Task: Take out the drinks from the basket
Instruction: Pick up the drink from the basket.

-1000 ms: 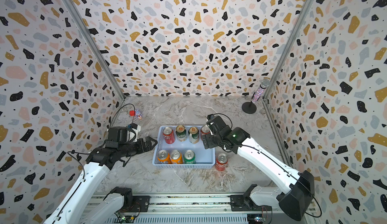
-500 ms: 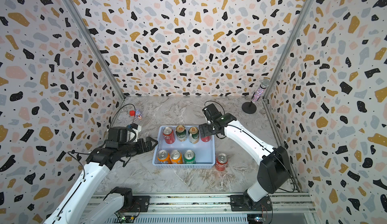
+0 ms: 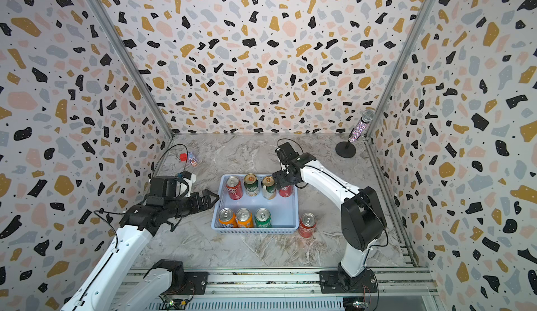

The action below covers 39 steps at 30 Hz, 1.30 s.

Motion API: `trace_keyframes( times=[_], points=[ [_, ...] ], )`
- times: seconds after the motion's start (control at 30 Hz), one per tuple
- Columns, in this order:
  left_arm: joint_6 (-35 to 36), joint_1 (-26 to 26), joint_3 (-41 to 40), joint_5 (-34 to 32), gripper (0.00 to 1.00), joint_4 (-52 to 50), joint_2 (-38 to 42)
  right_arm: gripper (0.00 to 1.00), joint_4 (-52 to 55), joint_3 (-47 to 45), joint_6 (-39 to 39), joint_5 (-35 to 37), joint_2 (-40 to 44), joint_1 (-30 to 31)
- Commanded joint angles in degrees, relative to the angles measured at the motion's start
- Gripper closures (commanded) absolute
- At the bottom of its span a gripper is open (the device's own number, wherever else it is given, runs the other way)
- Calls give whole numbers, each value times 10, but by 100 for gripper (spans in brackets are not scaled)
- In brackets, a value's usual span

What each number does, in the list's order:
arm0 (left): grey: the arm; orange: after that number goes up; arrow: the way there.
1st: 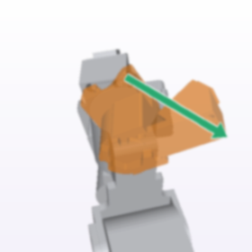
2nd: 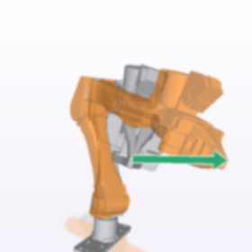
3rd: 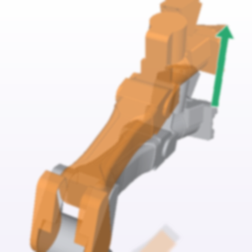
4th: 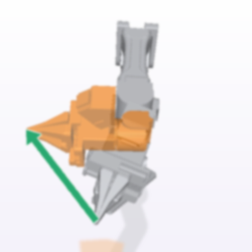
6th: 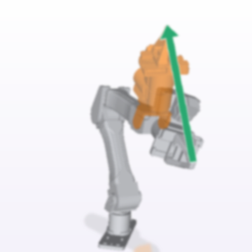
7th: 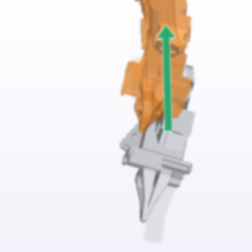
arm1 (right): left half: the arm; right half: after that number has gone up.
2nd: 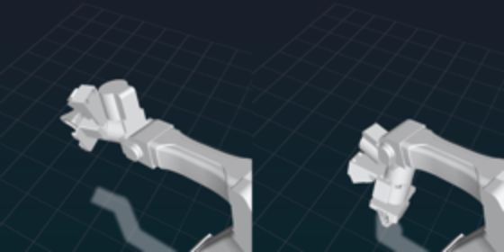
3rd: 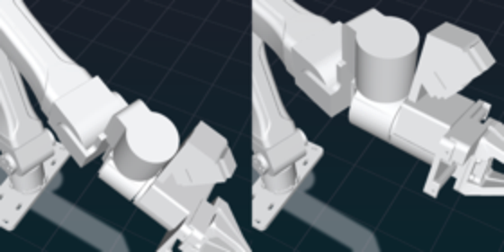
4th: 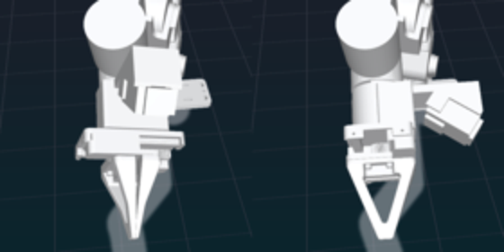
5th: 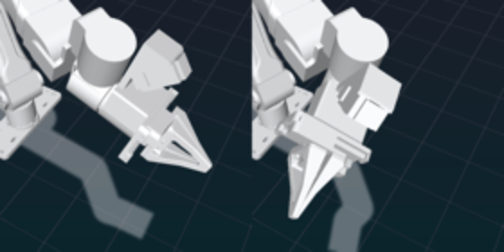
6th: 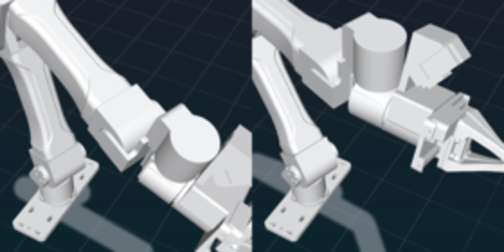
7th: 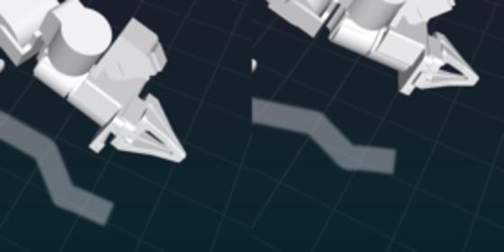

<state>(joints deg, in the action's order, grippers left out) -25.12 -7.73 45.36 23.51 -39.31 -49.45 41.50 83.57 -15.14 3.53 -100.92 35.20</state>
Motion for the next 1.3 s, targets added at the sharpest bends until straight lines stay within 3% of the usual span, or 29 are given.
trace_keyframes(
  times=[0.0,0.77,0.93,1.1,1.27],
  points=[
    [-1,1,-6,2,0,18,2,14,-2,24,7,-1,-8,-3],
    [0,1,-6,0,0,17,0,22,-27,26,12,22,-71,-5],
    [0,1,-6,0,0,17,-1,32,-25,22,10,26,-65,-4],
    [-18,1,7,2,0,29,-9,53,-19,22,10,26,-40,-4],
    [-59,-3,33,30,0,65,-29,62,-8,25,18,35,-4,-5]
  ],
)
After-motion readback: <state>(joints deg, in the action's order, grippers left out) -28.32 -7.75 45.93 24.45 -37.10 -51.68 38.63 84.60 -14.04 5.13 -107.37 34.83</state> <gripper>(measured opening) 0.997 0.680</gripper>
